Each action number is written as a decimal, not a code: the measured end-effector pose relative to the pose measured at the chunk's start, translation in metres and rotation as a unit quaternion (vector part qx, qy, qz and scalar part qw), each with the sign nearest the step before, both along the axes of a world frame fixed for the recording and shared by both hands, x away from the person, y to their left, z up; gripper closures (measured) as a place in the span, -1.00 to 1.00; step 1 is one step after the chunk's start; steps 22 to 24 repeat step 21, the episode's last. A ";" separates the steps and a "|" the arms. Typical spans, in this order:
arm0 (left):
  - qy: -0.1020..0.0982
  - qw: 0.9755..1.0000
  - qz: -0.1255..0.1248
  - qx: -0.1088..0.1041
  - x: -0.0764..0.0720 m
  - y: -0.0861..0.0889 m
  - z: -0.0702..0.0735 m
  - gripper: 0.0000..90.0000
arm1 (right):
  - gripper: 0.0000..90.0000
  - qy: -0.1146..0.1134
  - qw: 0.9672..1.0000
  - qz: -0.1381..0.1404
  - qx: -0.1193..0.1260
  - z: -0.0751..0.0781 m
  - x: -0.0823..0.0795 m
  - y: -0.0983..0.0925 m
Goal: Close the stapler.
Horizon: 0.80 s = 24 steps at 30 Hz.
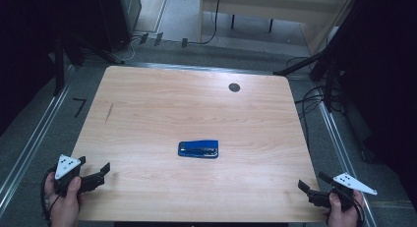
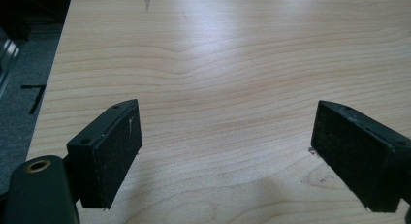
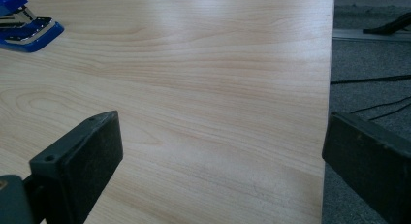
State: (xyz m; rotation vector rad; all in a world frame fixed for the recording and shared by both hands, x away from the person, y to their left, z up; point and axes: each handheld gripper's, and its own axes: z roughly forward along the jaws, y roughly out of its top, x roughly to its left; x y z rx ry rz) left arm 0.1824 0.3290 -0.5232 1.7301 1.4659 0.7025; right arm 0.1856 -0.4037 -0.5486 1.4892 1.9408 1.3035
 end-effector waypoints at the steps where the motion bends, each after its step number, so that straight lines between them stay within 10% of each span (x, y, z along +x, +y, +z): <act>1: 0.001 1.000 0.001 0.001 0.000 0.000 0.000 -0.75 | -0.97 0.001 1.000 -0.001 -0.002 0.000 0.000 0.000; 24: 0.005 1.000 -0.002 0.003 0.001 -0.001 0.000 -0.75 | -0.97 0.006 1.000 -0.004 -0.005 -0.003 0.002 0.003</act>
